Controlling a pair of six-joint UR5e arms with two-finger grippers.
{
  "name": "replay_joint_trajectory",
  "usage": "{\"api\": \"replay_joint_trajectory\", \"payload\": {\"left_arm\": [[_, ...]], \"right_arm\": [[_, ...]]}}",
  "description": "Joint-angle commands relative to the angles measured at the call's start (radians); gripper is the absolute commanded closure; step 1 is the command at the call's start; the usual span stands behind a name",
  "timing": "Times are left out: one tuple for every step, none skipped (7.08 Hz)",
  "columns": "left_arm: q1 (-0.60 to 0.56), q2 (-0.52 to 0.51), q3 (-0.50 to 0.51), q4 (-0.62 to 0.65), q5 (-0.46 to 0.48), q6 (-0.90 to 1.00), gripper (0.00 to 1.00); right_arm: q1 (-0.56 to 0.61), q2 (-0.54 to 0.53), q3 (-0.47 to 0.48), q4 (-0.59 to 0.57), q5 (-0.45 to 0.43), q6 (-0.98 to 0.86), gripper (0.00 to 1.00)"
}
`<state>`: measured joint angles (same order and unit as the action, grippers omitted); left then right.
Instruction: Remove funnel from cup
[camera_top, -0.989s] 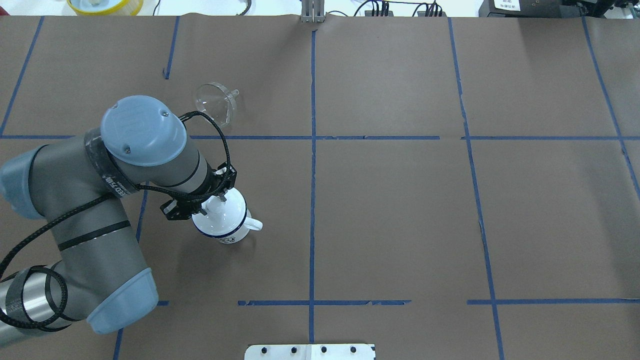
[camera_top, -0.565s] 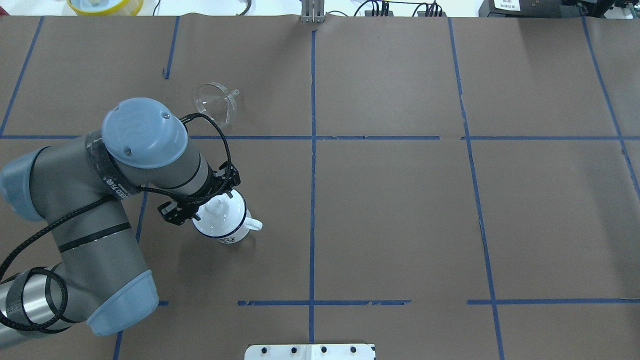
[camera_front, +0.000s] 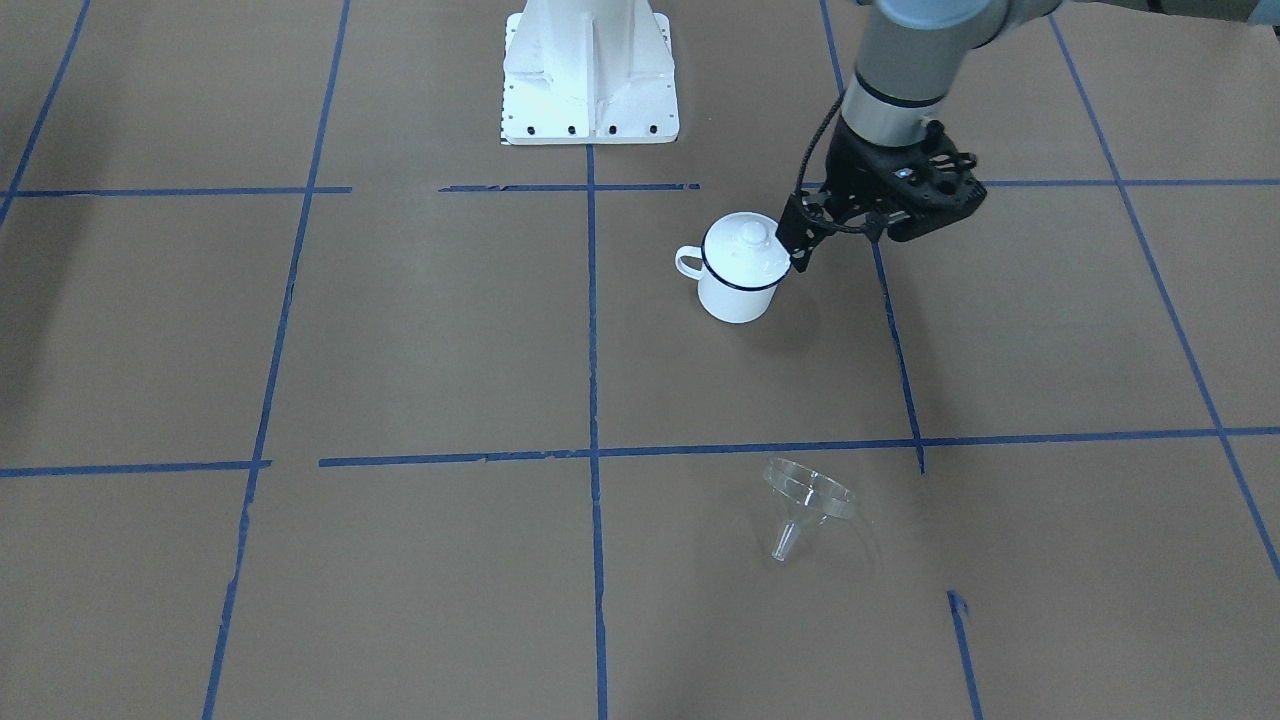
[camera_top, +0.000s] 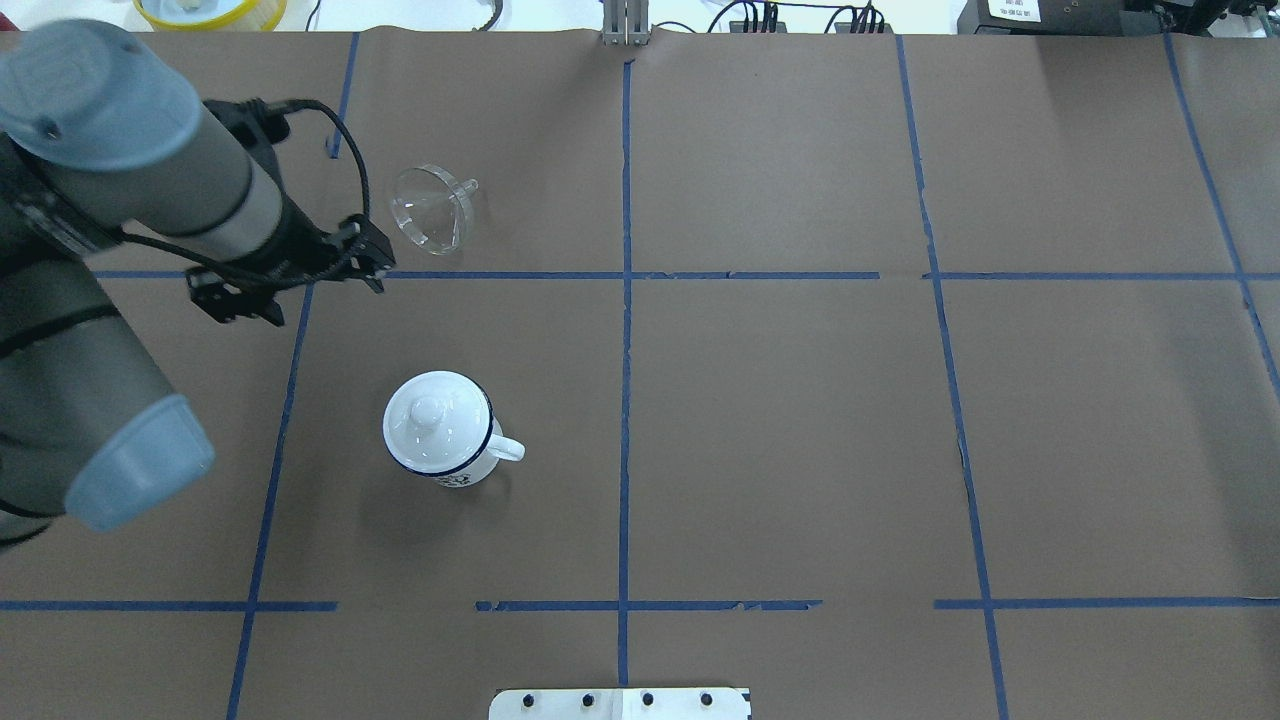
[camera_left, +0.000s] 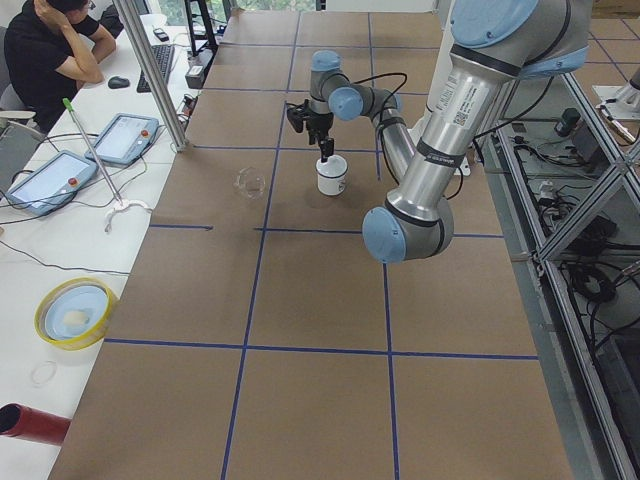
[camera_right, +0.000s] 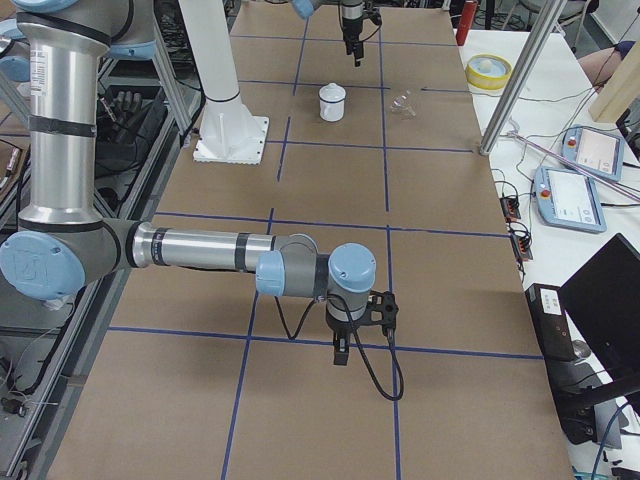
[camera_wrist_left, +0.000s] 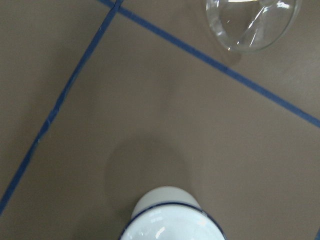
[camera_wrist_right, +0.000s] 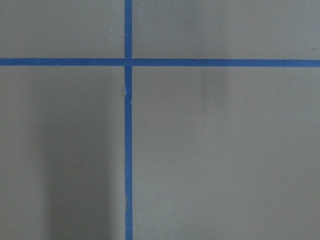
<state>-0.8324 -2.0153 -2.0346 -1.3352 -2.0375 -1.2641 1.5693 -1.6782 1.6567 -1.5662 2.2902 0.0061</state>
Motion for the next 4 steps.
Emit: {"api": "replay_joint_trajectory", "payload": {"left_arm": [[-0.262,0.132,0.010,-0.001,-0.155,0.449,0.00],[-0.377,0.214,0.031,-0.001,-0.182,0.682,0.00],[-0.498,0.287,0.090,-0.002,-0.216,0.926,0.00],[-0.610,0.326,0.196,-0.015,-0.254,1.153,0.00]], "right_arm": [[0.000,0.000,-0.002,0.000,0.000,0.000,0.00],[0.000,0.000,-0.002,0.000,0.000,0.000,0.00],[0.000,0.000,-0.002,0.000,0.000,0.000,0.00],[0.000,0.000,0.000,0.000,0.000,0.000,0.00]]}}
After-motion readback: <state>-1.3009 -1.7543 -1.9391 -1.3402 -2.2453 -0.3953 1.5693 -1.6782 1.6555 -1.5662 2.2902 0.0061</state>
